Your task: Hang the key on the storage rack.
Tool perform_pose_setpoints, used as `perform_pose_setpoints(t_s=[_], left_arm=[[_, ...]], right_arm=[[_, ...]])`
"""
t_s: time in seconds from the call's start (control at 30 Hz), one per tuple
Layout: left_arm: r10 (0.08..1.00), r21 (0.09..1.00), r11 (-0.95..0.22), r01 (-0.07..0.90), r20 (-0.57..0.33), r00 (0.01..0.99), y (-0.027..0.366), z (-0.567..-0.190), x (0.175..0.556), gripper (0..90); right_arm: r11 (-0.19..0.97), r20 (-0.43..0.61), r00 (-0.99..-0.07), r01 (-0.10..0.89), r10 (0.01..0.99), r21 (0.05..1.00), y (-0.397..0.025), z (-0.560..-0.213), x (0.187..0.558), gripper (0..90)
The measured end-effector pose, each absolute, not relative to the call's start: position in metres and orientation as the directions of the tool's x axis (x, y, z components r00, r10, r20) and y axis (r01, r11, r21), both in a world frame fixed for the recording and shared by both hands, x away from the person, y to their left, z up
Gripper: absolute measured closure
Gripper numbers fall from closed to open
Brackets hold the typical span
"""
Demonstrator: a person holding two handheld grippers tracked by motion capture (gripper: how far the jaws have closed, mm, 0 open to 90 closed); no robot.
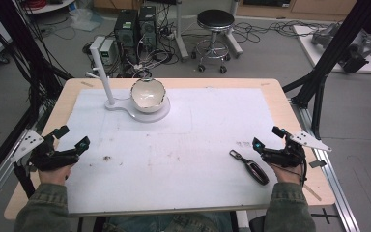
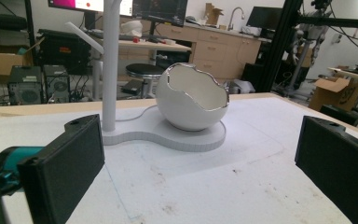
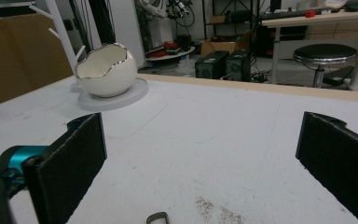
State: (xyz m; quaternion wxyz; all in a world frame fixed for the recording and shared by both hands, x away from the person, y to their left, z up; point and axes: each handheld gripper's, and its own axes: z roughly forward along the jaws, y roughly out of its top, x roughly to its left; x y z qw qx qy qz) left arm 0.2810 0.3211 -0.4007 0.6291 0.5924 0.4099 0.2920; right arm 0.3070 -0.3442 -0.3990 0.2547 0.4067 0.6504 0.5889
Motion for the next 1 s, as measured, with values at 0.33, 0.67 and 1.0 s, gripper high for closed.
perform_pose_setpoints(t_s=[0.33, 0.67, 1.0], left_arm=[[0.858, 0.986, 0.113, 0.123, -0.159, 0.489, 0.3206, -0.4012, 0.2814, 1.7], [0.858, 0.986, 0.105, 0.132, -0.157, 0.489, 0.3203, -0.4020, 0.2821, 1.7], [0.858, 0.986, 0.093, 0.138, -0.149, 0.491, 0.3195, -0.4026, 0.2828, 1.7]], right_arm=[[-0.015, 0.145, -0.541, 0.238, 0.828, 0.971, -0.3441, -0.3997, 0.3070, 0.6], [-0.001, 0.139, -0.546, 0.246, 0.826, 0.969, -0.3430, -0.4004, 0.3077, 0.6], [0.014, 0.141, -0.555, 0.264, 0.820, 0.964, -0.3395, -0.4011, 0.3088, 0.6]])
